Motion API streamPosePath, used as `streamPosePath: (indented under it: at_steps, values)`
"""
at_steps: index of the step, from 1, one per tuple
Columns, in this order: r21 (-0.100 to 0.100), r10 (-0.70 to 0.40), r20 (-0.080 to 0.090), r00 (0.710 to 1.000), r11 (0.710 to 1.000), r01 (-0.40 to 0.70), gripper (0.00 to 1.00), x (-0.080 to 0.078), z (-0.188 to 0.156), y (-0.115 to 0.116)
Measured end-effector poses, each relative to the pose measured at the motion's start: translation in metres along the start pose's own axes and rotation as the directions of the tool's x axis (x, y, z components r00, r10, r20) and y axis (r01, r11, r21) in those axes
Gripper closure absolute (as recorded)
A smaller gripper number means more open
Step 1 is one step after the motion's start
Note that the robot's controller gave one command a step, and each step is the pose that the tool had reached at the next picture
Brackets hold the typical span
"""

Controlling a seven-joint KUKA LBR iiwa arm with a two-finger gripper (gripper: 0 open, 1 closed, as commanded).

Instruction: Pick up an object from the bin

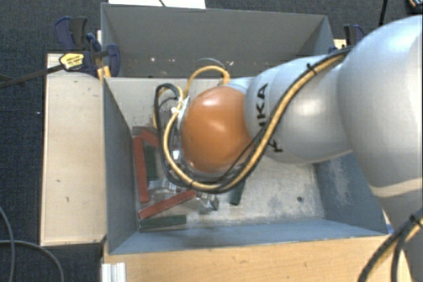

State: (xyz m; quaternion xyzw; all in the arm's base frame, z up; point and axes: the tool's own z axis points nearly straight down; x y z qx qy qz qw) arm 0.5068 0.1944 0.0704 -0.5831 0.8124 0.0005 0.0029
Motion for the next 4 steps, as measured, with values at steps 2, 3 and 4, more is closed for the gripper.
streamPosePath:
  at_steps: [2,3,4]
  values:
    - [0.004,0.014,0.003,1.0,1.0,-0.014,1.0,-0.002,-0.002,-0.003]
    - [0.005,0.028,0.005,1.0,1.0,-0.028,1.0,-0.004,-0.018,-0.005]
    - [0.004,0.035,0.002,0.999,0.999,-0.035,1.0,-0.006,-0.1,-0.007]
